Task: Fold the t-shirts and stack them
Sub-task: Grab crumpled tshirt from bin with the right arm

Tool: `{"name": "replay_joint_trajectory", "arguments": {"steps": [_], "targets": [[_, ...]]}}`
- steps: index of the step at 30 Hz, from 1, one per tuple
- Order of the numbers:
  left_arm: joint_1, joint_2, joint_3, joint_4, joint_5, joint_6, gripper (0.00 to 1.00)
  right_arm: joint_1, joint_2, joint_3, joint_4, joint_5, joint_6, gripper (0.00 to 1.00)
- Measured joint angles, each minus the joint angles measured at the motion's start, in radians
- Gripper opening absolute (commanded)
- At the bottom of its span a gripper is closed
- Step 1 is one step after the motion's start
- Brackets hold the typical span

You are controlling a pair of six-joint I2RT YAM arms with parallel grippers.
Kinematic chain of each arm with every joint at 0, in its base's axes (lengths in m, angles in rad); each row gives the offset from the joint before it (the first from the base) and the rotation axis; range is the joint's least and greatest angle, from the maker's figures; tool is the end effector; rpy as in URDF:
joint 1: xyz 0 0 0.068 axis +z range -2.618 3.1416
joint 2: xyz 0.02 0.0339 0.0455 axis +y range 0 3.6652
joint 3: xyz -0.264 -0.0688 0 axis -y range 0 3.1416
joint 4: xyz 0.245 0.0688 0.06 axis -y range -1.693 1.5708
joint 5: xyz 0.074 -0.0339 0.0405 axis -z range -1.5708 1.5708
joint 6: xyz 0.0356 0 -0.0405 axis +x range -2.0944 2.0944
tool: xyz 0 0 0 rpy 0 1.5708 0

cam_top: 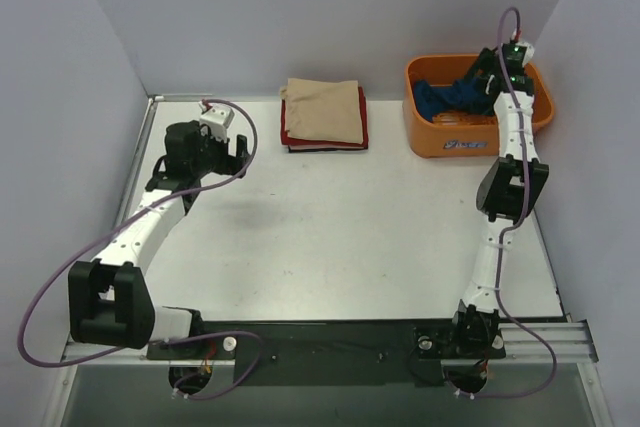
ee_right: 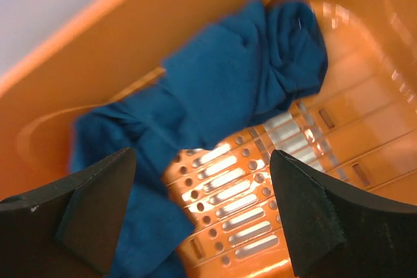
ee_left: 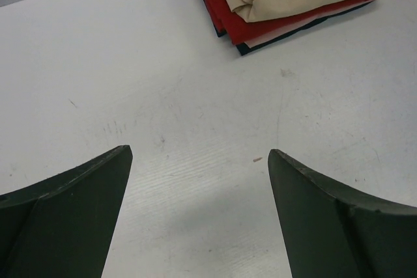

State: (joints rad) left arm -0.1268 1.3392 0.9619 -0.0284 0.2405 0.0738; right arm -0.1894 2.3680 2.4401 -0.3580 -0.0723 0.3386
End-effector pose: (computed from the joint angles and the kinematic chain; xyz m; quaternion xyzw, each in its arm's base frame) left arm 0.3055 -0.0475 0.2931 0.1487 0.8183 -0.1146 0.5433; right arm 0.5445 -0.1018 0.3446 0.1879 0.7780 0.0735 0.5949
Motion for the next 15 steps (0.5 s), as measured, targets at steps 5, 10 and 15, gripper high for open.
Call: {"name": "replay_joint_trajectory", "arguments": {"steps": [5, 10, 15], "targets": [[0.000, 0.019, 0.002, -0.042, 0.000, 0.023, 0.96, -0.015, 0.181, 0.024, 0.002, 0.050, 0.101, 0.76], [0.000, 0.084, 0.036, -0.070, -0.013, 0.061, 0.96, -0.011, 0.232, 0.094, 0.042, 0.133, 0.113, 0.72], [0.000, 0.145, 0.100, -0.082, -0.047, 0.104, 0.95, 0.011, 0.232, 0.154, 0.092, 0.172, 0.107, 0.63]]}}
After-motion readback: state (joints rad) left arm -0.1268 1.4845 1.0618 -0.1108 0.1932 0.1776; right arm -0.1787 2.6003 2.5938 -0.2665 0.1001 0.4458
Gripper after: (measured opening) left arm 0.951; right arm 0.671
